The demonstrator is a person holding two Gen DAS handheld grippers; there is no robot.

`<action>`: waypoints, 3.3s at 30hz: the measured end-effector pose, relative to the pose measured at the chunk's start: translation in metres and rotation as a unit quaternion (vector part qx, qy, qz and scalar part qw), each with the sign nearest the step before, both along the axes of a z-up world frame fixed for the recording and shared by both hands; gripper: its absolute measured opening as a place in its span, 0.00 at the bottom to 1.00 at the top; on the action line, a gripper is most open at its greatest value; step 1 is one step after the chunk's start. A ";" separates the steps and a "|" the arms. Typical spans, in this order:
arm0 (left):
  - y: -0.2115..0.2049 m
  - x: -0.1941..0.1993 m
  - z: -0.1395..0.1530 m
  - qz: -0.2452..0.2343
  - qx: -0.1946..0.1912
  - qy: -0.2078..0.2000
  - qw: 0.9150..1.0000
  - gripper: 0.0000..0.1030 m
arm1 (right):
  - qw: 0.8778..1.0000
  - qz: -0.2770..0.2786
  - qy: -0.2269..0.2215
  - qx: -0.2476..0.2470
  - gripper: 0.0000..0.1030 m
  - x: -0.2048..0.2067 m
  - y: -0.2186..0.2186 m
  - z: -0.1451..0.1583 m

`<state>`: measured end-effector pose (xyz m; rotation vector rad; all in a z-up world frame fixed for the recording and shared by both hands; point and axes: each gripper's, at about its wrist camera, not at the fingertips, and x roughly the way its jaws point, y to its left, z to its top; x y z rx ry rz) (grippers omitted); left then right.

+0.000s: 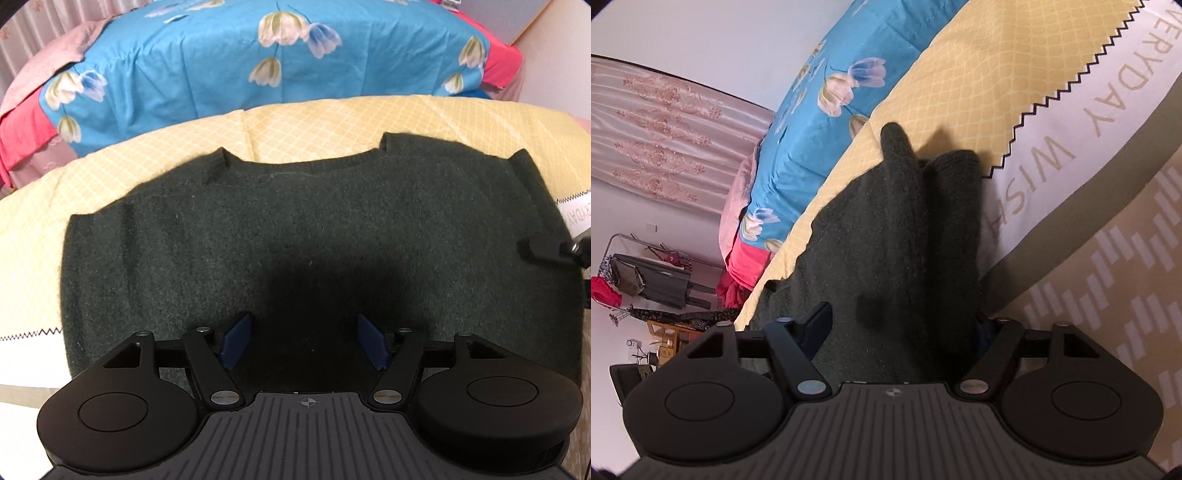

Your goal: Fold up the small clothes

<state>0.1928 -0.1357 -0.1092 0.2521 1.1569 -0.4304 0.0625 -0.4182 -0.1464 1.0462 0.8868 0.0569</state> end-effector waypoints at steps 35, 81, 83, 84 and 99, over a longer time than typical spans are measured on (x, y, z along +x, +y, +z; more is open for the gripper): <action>0.243 -0.089 0.075 0.200 -0.060 -0.039 0.977 1.00 | 0.948 0.160 -0.052 -0.271 0.29 0.077 0.310 0.108; 0.122 -0.008 0.047 0.100 -0.043 -0.021 0.994 1.00 | 0.844 0.281 -0.138 -0.436 0.42 -0.062 0.270 0.087; 0.127 -0.002 0.030 0.105 -0.026 -0.008 0.994 1.00 | 0.872 0.250 -0.113 -0.405 0.53 -0.052 0.244 0.086; 0.135 0.000 0.024 0.109 -0.036 0.000 0.993 1.00 | 0.887 0.233 -0.104 -0.384 0.57 -0.048 0.230 0.086; 0.203 0.027 -0.031 0.118 -0.280 0.151 0.941 1.00 | 0.993 0.113 -0.024 -0.010 0.80 0.060 0.133 0.021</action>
